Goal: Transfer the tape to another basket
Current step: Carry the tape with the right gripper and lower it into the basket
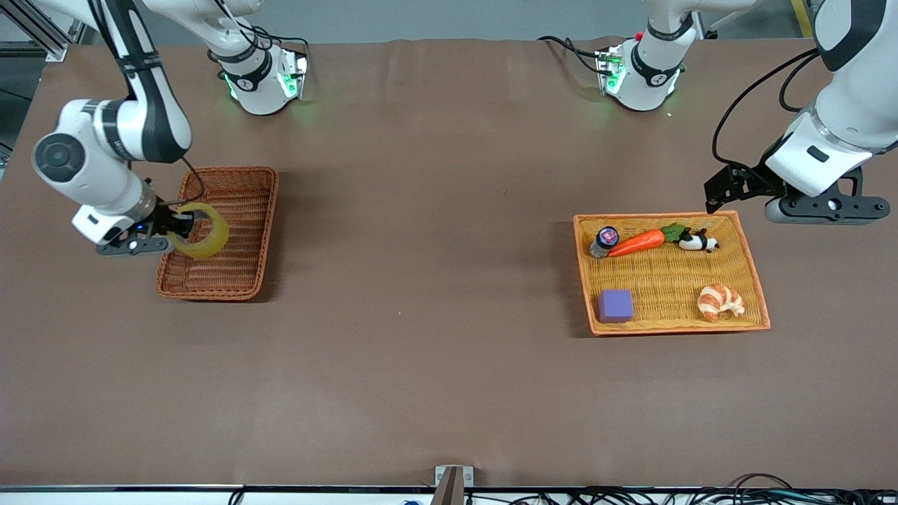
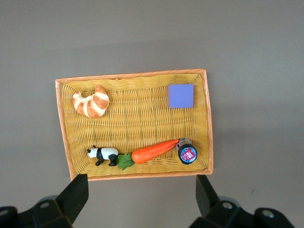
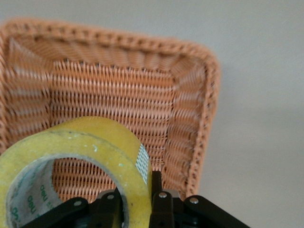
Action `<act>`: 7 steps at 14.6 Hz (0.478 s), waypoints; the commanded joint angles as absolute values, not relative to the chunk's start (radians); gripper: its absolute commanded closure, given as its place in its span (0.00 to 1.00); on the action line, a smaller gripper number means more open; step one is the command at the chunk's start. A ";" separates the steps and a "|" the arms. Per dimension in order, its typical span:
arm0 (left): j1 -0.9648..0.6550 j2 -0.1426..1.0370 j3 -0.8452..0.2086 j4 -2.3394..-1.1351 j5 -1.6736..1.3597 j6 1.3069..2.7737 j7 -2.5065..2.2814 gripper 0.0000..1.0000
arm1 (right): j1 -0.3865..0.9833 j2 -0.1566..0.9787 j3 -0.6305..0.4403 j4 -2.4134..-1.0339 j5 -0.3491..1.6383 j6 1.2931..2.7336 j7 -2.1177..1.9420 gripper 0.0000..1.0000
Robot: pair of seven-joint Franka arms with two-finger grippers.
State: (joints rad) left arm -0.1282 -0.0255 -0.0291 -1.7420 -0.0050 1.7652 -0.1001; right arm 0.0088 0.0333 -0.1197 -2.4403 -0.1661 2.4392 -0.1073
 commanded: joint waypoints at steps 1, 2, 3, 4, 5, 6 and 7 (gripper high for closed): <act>-0.132 -0.048 -0.026 -1.752 -0.008 1.769 -0.087 0.00 | 0.014 -0.015 -0.130 -2.591 -0.147 2.609 -0.124 0.99; -0.130 -0.045 -0.028 -1.749 -0.008 1.782 -0.087 0.00 | 0.014 0.006 -0.130 -2.614 -0.147 2.667 -0.123 0.98; -0.132 -0.035 -0.028 -1.738 -0.008 1.787 -0.089 0.00 | 0.012 0.027 -0.130 -2.617 -0.147 2.695 -0.123 0.98; -0.135 -0.028 -0.026 -1.733 -0.006 1.787 -0.090 0.00 | 0.012 0.044 -0.130 -2.617 -0.147 2.704 -0.124 0.97; -0.132 -0.025 -0.026 -1.732 -0.006 1.787 -0.091 0.00 | 0.011 0.057 -0.130 -2.617 -0.147 2.717 -0.124 0.96; -0.132 -0.026 -0.028 -1.732 -0.006 1.787 -0.091 0.00 | 0.009 0.072 -0.132 -2.617 -0.147 2.732 -0.124 0.96; -0.138 -0.028 -0.028 -1.733 -0.006 1.786 -0.091 0.00 | 0.008 0.089 -0.135 -2.617 -0.147 2.752 -0.124 0.94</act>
State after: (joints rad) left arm -0.1300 -0.0253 -0.0293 -1.7398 -0.0050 1.7812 -0.1001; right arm 0.0090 0.0738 -0.1271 -2.6075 -0.1661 2.7111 -0.1073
